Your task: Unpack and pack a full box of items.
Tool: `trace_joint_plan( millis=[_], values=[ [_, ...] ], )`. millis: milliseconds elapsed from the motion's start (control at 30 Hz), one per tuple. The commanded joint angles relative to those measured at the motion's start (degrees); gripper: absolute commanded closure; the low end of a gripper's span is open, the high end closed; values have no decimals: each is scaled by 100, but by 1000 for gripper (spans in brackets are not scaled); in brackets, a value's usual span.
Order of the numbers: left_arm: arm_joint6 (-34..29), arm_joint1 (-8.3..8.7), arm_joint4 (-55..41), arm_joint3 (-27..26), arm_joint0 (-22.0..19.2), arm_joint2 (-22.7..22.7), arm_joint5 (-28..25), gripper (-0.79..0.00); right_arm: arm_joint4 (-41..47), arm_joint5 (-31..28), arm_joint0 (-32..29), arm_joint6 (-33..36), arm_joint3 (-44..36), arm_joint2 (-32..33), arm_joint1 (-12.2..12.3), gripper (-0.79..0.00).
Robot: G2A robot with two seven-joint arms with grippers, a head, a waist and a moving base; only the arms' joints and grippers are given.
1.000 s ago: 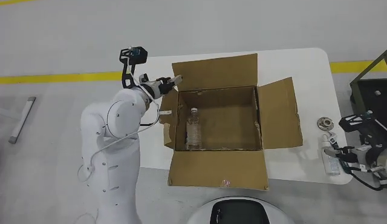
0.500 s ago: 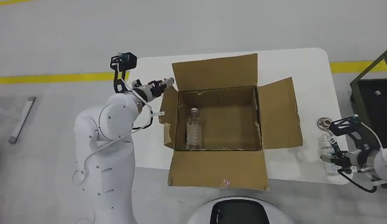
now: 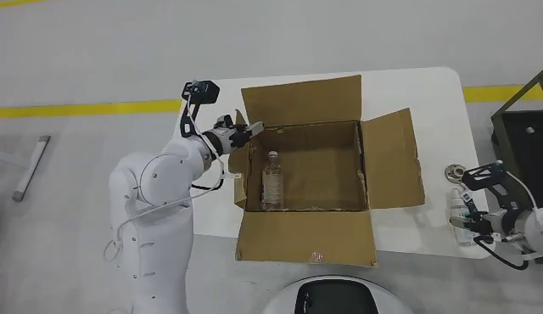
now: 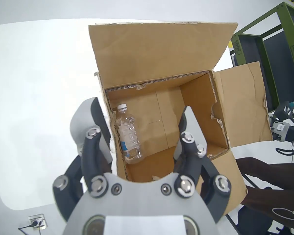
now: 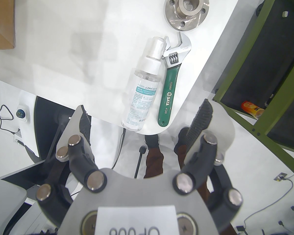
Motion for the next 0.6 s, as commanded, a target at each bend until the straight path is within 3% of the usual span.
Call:
trace_joint_plan(
  millis=[0, 300, 333, 367, 400, 500, 533, 567],
  values=[
    [77, 14, 159, 23, 3, 67, 3, 0, 0, 0, 0, 0, 0, 0, 0, -785],
    [325, 73, 76, 165, -99, 2, 128, 0, 0, 0, 0, 0, 0, 0, 0, -785],
    [326, 85, 150, 188, -116, 0, 123, -58, 0, 0, 0, 0, 0, 0, 0, -785],
    [332, 93, 168, 210, -129, -4, 143, -591, 0, 0, 0, 0, 0, 0, 0, -785],
    [359, 99, 151, 214, -147, -19, 170, -785, 0, 0, 0, 0, 0, 0, 0, -785],
    [514, 107, -134, 133, -179, -89, 218, -785, 0, 0, 0, 0, 0, 0, 0, -785],
    [562, 108, -250, 94, -179, -95, 210, -677, 0, 0, 0, 0, 0, 0, 0, -785],
    [602, 111, -346, 39, -186, -89, 176, -283, 0, 0, 0, 0, 0, 0, 0, -785]
  ],
)
